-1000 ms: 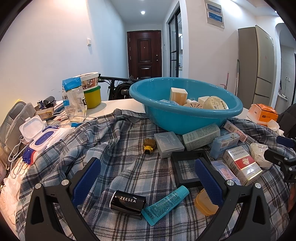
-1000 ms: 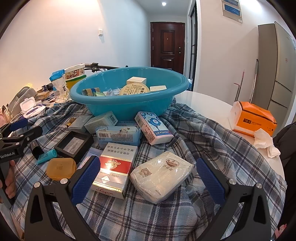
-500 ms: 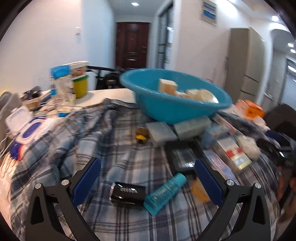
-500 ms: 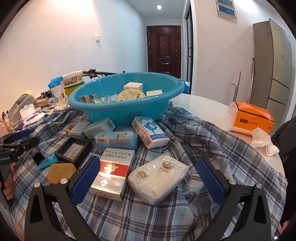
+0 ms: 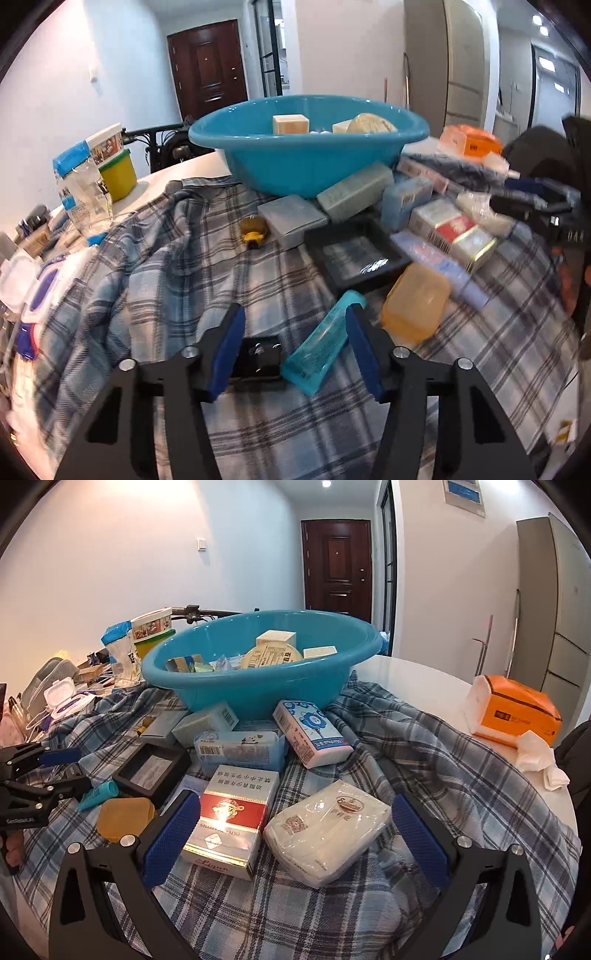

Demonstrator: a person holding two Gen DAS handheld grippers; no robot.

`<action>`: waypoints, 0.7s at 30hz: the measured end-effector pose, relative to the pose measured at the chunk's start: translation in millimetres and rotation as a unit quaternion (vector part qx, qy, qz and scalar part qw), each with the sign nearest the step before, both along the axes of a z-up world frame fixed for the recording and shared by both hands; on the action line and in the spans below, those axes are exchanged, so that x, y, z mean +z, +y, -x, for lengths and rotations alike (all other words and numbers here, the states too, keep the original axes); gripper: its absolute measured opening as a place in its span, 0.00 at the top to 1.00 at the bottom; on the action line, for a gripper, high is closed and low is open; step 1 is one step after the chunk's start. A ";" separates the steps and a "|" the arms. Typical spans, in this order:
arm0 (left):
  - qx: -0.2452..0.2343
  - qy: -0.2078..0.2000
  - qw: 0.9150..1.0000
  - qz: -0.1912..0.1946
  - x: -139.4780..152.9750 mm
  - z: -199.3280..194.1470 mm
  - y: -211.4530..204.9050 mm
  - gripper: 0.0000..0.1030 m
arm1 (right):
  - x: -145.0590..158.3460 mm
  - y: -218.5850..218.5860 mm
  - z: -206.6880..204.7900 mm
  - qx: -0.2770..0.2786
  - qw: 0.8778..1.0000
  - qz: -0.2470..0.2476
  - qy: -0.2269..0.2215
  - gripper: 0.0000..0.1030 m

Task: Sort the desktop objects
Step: 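Grasp the black ZEESEA box with the left gripper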

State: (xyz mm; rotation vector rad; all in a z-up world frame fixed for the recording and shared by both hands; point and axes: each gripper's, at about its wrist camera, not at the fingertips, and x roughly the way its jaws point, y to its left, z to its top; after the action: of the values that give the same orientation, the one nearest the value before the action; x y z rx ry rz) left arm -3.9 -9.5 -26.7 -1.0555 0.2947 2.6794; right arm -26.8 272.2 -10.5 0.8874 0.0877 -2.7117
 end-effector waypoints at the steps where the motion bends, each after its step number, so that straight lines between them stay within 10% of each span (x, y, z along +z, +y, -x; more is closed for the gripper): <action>1: 0.008 0.004 1.000 0.008 -0.4 -2.0 -3.0 0.43 | 0.1 -1.2 -0.4 -0.001 1.000 -0.003 0.002 0.00; 21: 0.065 -0.053 0.996 -0.013 -16.4 4.0 -23.7 0.51 | 2.0 -11.8 -7.6 0.002 0.999 -0.033 0.022 0.00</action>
State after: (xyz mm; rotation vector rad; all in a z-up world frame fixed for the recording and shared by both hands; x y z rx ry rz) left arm -8.0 -33.2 -43.0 -1.2450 0.1776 2.7189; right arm -19.2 260.4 -8.5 0.8439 0.1874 -2.7401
